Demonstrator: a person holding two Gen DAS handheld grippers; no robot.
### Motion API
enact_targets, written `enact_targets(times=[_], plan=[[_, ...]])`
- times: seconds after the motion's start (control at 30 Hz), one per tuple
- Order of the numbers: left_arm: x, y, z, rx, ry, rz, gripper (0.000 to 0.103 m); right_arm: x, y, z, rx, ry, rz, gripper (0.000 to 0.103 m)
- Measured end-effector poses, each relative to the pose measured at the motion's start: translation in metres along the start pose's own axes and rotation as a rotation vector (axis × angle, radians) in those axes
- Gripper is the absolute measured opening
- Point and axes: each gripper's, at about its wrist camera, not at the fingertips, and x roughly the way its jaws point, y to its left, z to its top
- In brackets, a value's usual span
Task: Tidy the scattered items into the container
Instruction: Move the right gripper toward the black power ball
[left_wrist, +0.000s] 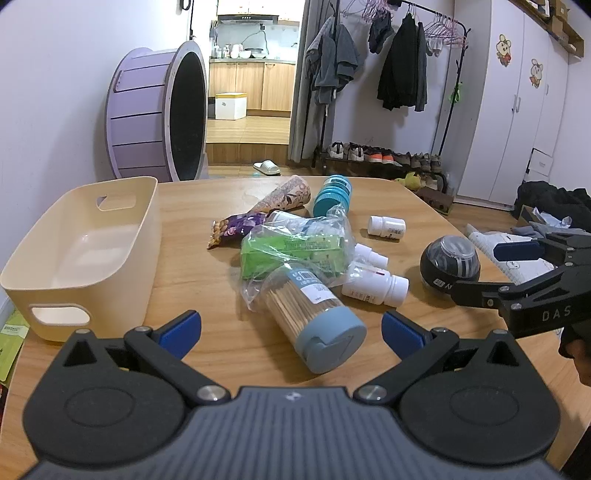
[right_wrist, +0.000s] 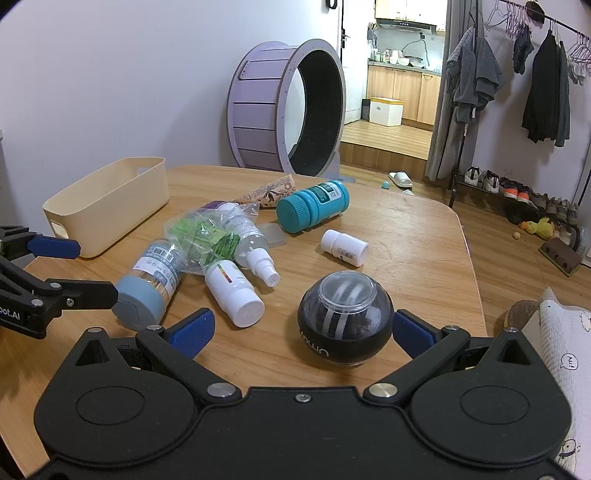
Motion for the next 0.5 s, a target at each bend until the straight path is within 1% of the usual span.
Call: enact_targets(times=[0.5], plan=[[-0.0013,-0.0012,0.0012,0.009,0.003,-0.001,0.103,-0.0019,0.0007,0.001,-0.005,0.002,-0.001,0.103]])
